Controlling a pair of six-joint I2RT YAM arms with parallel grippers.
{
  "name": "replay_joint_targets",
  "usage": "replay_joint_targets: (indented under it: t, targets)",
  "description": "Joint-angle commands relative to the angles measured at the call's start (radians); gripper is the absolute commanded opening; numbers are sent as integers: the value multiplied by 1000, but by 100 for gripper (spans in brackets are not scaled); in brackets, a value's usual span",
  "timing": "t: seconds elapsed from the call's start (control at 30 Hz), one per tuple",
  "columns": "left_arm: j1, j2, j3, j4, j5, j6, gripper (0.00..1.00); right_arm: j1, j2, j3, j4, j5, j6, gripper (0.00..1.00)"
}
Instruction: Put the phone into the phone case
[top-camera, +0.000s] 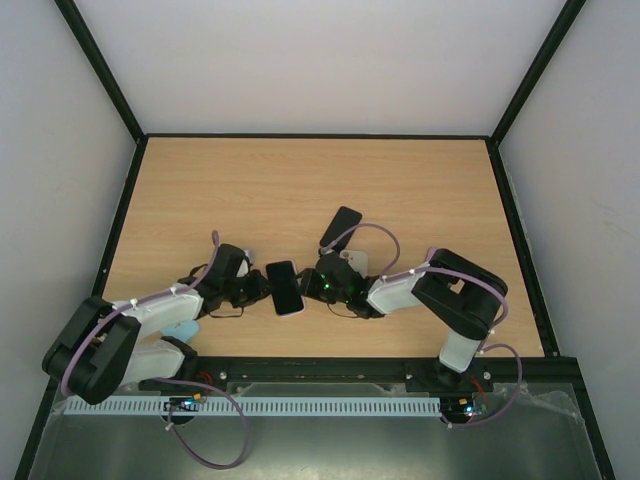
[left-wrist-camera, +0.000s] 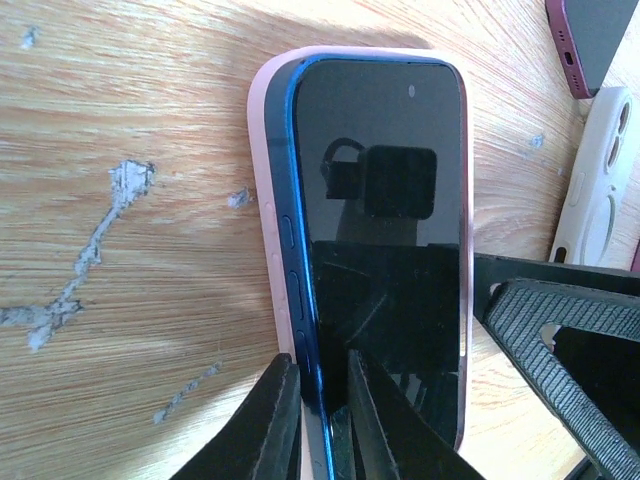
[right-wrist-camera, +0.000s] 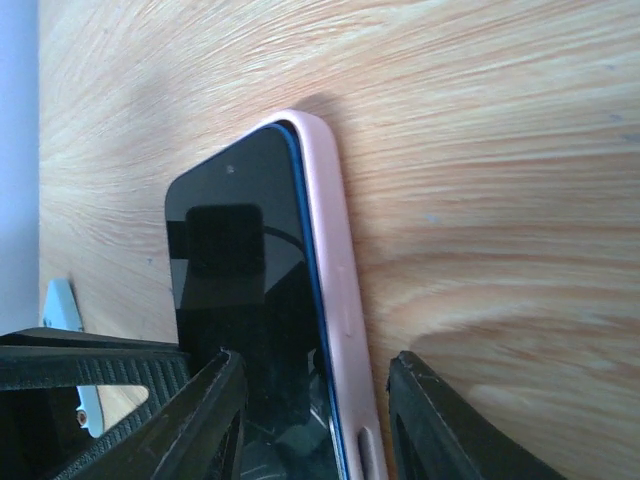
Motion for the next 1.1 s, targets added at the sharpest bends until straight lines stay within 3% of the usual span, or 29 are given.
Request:
replay_joint_targets:
  t: [0.0,0.13,0.33,0.6,0.87,1.07]
  targets:
    - [-4,27,-31,-9,-5,-8,15,0,71,14,-3,-19,-17,41]
    - [-9,48,-42,21,17,-16,10,1,90,10,153,-145,-14,41]
    - [-18,47,-62,82,79,-61,8,-5,79,-24,491,-305,123,41]
    - [-20,31,-77,76,77,-77,20,-16,191,-85,913,-390,381,40]
    - [-20,-5,-100,66,55,-67,29,-18,232,-98,957,-419,400,40]
    - [-20,-20,-94,57,50,-57,33,-17,141,-43,534,-424,195,40]
